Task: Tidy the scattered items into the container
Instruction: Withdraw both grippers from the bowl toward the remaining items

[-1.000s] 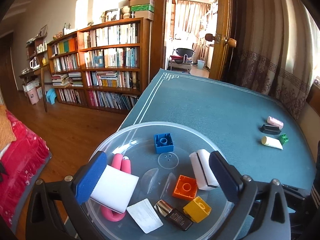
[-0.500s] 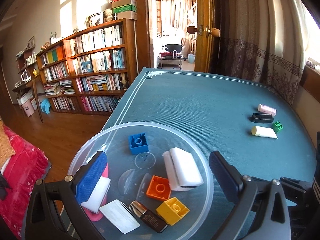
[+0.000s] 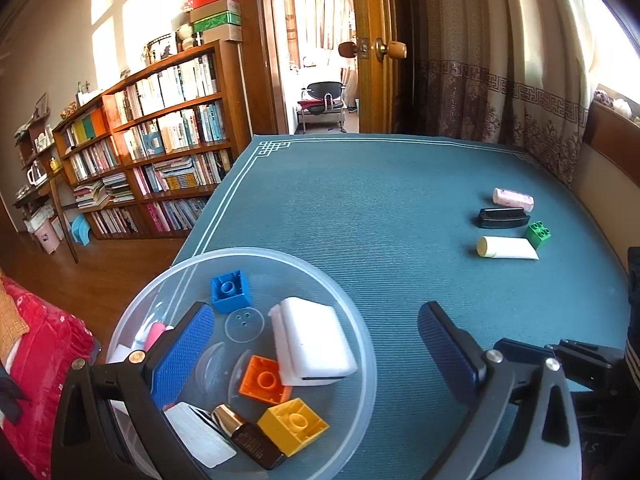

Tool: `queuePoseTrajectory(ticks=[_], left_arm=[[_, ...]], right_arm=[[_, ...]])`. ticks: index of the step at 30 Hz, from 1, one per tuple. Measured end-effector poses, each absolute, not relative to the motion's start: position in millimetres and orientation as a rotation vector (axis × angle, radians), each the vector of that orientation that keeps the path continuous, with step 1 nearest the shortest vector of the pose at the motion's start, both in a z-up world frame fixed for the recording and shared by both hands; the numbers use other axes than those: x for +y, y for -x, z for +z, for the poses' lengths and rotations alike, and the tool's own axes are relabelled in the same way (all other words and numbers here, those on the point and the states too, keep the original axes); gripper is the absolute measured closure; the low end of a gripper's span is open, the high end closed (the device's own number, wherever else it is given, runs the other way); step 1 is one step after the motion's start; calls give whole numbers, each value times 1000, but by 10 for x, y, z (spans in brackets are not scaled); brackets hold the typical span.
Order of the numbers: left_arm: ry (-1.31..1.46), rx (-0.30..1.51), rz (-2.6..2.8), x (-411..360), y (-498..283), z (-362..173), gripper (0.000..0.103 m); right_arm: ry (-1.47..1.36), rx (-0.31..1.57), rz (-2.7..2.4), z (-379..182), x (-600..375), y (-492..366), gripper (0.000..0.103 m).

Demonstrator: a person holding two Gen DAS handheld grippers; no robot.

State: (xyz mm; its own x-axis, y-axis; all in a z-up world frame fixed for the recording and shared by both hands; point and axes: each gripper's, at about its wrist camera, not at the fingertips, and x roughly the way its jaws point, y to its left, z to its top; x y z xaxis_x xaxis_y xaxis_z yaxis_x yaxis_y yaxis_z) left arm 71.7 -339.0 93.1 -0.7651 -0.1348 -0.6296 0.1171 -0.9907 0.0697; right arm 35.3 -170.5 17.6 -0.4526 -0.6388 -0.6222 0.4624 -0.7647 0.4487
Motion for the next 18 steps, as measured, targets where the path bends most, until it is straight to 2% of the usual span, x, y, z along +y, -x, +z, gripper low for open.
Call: queuePoseTrajectory(ticks=[18], left_arm=[[-1052,-140,-2879,-2938,-613,926,1]], right_arm=[[-1087,-302,-2286,166,-1311,-328,56]])
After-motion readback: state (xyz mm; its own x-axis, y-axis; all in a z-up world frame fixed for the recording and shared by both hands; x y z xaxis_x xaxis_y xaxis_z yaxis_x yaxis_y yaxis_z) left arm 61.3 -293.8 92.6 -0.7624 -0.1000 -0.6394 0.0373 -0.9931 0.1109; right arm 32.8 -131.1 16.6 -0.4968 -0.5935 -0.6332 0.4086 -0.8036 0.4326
